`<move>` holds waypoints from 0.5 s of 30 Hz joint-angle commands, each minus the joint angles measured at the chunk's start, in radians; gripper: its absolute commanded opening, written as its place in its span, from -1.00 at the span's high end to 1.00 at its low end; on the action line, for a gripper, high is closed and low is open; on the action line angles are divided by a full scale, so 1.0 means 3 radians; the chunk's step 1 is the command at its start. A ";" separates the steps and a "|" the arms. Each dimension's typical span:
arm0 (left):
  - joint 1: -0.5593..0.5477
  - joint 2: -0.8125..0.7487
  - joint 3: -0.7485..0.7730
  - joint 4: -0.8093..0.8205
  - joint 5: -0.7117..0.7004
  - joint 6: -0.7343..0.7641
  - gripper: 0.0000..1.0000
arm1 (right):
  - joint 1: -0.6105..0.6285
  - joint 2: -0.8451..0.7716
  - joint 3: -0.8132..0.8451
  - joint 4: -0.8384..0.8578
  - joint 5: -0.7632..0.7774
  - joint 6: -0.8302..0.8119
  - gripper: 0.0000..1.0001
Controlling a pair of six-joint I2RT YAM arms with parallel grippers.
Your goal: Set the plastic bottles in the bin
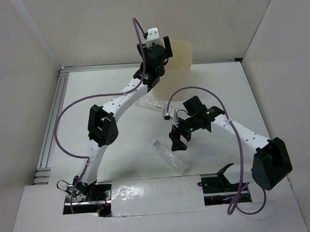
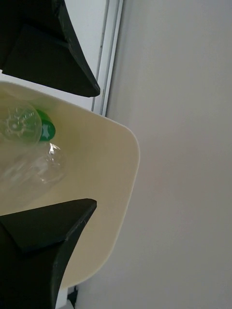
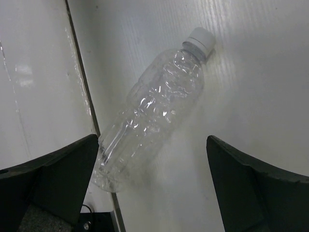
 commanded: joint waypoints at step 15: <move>-0.0268 -0.3693 -0.3685 0.0061 -0.0330 0.0310 -0.98 | 0.1392 0.1085 -0.0023 0.0928 0.1656 0.1055 -0.73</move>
